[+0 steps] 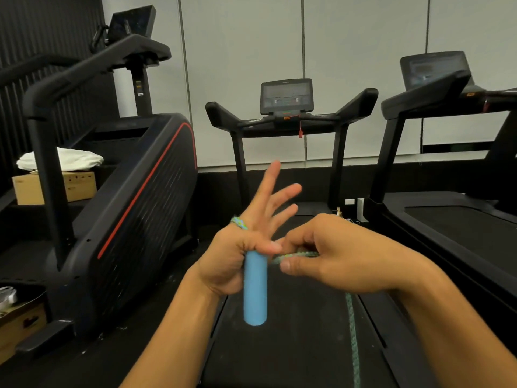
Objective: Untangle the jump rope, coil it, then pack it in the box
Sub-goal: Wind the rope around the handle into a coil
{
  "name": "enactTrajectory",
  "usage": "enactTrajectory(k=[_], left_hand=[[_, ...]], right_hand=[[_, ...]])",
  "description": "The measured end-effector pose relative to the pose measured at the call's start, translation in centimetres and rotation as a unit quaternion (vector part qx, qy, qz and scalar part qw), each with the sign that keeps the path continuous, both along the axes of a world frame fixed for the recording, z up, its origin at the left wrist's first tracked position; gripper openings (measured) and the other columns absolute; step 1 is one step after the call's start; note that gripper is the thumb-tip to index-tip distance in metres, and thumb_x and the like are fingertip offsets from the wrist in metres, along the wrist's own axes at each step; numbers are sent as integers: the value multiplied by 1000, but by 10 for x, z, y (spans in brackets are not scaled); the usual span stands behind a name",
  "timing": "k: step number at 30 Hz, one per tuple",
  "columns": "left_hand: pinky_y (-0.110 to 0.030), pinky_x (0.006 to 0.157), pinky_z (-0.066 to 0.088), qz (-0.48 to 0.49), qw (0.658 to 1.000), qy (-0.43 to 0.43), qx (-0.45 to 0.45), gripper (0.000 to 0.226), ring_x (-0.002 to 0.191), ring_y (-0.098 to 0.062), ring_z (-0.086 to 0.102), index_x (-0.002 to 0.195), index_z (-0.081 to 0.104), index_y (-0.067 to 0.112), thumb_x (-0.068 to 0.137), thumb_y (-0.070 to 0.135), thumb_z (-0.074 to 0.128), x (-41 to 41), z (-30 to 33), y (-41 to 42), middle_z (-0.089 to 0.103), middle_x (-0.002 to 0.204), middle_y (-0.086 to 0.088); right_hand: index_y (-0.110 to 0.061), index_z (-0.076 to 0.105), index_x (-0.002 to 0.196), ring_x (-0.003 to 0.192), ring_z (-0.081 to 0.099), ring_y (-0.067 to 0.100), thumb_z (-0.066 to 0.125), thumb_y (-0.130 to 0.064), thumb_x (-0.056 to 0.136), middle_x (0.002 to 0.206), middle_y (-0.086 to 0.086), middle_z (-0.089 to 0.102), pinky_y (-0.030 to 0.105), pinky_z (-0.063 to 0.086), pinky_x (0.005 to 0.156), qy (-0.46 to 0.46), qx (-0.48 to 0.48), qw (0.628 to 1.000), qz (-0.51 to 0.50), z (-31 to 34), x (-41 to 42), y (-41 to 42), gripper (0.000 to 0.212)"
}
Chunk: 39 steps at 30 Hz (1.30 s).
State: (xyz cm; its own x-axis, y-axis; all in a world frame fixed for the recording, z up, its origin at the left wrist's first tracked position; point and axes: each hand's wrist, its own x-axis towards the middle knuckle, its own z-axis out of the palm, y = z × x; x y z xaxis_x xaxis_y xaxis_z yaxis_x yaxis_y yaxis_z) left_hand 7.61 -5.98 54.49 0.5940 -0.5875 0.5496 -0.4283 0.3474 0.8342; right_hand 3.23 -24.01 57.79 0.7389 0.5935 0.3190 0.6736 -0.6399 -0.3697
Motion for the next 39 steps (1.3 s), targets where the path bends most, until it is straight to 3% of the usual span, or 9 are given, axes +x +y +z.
enactTrajectory(k=[4,9,14,19,23,27,32,35,39], left_hand=[[-46,102,44,-54,997,32,51,110,140,-33,45,154,23,49,64,-7,53,-3,-4,-9,37,161,-4],[-72,110,31,-72,985,84,134,98,130,-35,55,152,34,35,68,-12,54,-1,-18,-12,55,145,-8],[-64,114,27,-15,962,91,256,52,137,-46,47,141,49,10,91,-3,47,-2,-25,-26,54,141,-25],[-66,114,23,-106,934,89,330,69,129,-47,45,148,39,-2,95,39,52,-9,-22,-31,42,144,-41],[-68,114,18,-210,924,171,269,84,131,-65,35,146,39,-7,95,59,42,-5,-23,-33,31,141,-51],[-68,115,18,-233,940,124,216,62,129,-60,39,146,34,-13,93,19,36,-3,-20,-36,43,134,-49],[-62,109,33,-252,963,95,27,69,120,-42,57,148,43,11,80,-1,52,-6,-14,-34,61,125,-22],[-65,112,26,-270,956,77,-86,88,135,-45,45,157,27,21,78,-7,54,-5,-9,-35,49,143,-26],[-66,121,4,-238,952,40,-188,100,152,-50,9,160,16,26,74,-11,52,-2,-1,-29,11,164,-29]], right_hand=[[-17,69,81,58,51,13,68,-29,90,71,-1,61,32,44,58,5,11,1000,18,2,-2,-7,15],[-23,71,88,79,67,21,64,-29,94,83,2,72,47,53,79,-12,46,998,33,7,-3,-13,11],[-30,73,80,77,65,-2,70,-30,88,75,-15,70,22,47,70,-116,117,986,-29,7,5,-18,9],[-32,78,77,79,67,1,82,-29,76,77,-14,72,24,51,74,-121,149,981,0,6,8,-18,6],[-27,79,80,80,70,4,79,-29,79,79,-11,75,32,56,81,-81,194,977,19,3,14,-21,3],[-26,78,87,79,71,25,76,-32,82,80,4,76,45,58,81,-43,220,974,39,-6,25,-25,8],[-6,73,84,62,62,40,66,-8,91,69,4,69,22,54,57,80,214,971,75,-20,33,-23,11],[-27,65,72,67,61,45,57,9,85,66,-17,61,8,46,56,44,218,973,65,-37,45,-4,40],[-14,67,66,46,47,16,56,0,92,52,3,58,29,40,46,136,201,968,59,-27,34,-12,32]])
